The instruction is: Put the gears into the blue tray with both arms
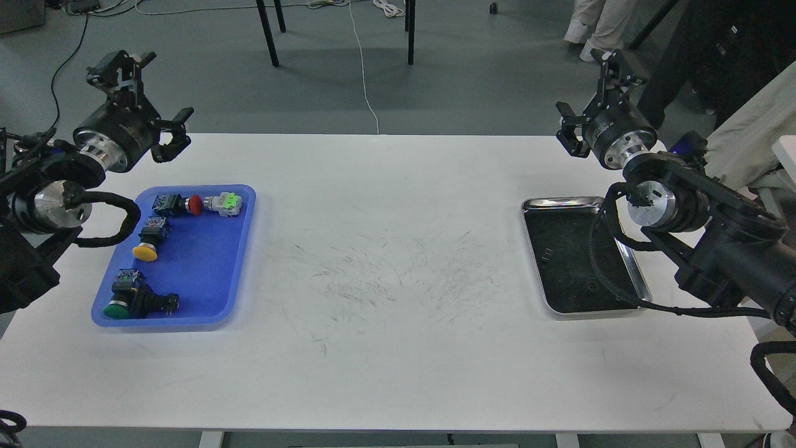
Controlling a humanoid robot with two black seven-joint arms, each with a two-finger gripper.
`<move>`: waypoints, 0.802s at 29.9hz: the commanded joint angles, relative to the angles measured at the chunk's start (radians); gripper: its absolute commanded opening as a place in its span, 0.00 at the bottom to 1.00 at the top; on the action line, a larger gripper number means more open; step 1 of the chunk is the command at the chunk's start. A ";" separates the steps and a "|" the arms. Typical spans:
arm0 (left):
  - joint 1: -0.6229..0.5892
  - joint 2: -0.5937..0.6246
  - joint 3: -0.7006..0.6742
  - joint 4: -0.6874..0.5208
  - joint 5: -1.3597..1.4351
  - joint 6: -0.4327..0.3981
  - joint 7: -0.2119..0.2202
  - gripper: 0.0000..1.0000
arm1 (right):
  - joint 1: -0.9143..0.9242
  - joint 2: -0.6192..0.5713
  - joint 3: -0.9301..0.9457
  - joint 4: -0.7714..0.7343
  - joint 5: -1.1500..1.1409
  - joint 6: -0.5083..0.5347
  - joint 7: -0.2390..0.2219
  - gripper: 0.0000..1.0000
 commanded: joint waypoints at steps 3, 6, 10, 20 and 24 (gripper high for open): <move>0.001 0.000 0.000 0.000 0.000 0.000 0.000 0.99 | -0.007 0.000 0.000 0.000 0.000 -0.001 0.000 0.99; 0.001 0.000 0.000 0.000 0.000 0.000 0.000 0.99 | -0.007 0.000 -0.001 0.000 0.000 -0.001 0.000 0.99; 0.001 0.000 0.000 0.003 0.000 0.000 -0.001 0.99 | -0.009 0.002 -0.003 0.001 0.000 -0.001 0.000 0.99; 0.012 0.003 -0.015 0.073 -0.011 -0.116 0.122 0.99 | -0.009 0.000 -0.006 0.005 0.000 -0.003 0.000 0.99; 0.002 -0.009 -0.103 0.161 -0.009 -0.148 0.270 0.99 | -0.009 0.000 -0.009 0.005 0.000 -0.003 0.000 0.99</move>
